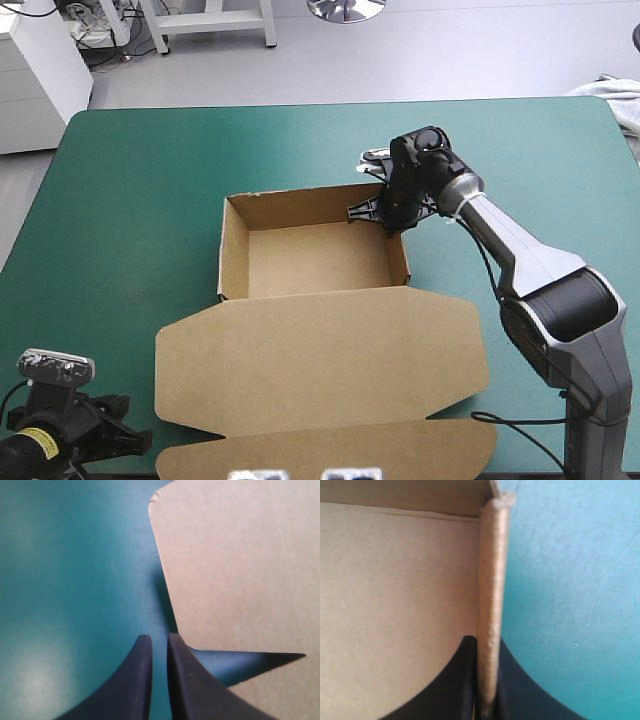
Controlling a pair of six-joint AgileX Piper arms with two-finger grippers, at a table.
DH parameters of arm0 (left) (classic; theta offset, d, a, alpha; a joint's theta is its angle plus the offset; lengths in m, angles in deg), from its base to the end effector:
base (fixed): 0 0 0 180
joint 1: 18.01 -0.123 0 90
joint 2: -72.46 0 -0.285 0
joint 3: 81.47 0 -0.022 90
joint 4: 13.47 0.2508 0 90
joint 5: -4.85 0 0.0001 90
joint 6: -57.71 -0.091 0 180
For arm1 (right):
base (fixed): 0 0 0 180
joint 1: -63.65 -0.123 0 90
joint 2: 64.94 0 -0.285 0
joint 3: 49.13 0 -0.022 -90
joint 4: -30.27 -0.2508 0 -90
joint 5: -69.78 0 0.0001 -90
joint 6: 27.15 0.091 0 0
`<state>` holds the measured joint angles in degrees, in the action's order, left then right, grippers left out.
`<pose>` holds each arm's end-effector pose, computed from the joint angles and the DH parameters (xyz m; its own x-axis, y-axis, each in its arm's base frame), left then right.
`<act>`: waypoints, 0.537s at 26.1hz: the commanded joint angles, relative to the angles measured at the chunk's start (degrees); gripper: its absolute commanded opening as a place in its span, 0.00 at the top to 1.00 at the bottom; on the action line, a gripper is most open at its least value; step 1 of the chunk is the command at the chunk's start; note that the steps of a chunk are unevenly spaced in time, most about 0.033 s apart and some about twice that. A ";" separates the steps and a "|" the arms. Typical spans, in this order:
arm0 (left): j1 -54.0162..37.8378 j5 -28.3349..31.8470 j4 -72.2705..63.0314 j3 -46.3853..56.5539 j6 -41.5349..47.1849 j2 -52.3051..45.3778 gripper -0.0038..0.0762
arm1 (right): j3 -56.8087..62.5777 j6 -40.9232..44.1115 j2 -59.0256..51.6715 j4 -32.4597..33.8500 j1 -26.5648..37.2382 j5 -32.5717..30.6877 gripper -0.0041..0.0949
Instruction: Fold the box
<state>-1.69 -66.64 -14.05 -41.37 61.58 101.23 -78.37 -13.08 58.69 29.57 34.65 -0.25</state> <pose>0.0325 -0.0104 0.3010 -0.7575 0.1481 -0.6359 0.2339 0.9708 -0.0525 0.3790 0.2113 0.2754 -0.9368 -0.2367 -0.2575 -0.2641 0.9614 0.0771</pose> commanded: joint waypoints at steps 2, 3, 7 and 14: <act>0.18 -0.34 1.13 -1.33 -0.07 0.67 0.86 | -1.85 -1.47 -5.92 8.75 0.75 -1.78 0.98; 0.18 -0.34 1.28 -1.33 -0.07 0.67 0.86 | -1.96 -1.37 -6.86 9.95 1.30 -1.78 0.98; 0.18 -0.57 1.72 -1.33 -0.07 0.67 0.88 | -1.95 -1.48 -10.99 9.54 7.32 -1.78 0.98; 0.18 -0.78 1.72 -1.33 -0.07 0.67 0.88 | -1.75 -7.66 -20.53 8.94 27.49 -1.78 0.98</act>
<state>-1.69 -66.64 -12.31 -41.31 61.58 101.23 -78.43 -18.33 43.84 37.90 56.12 -1.17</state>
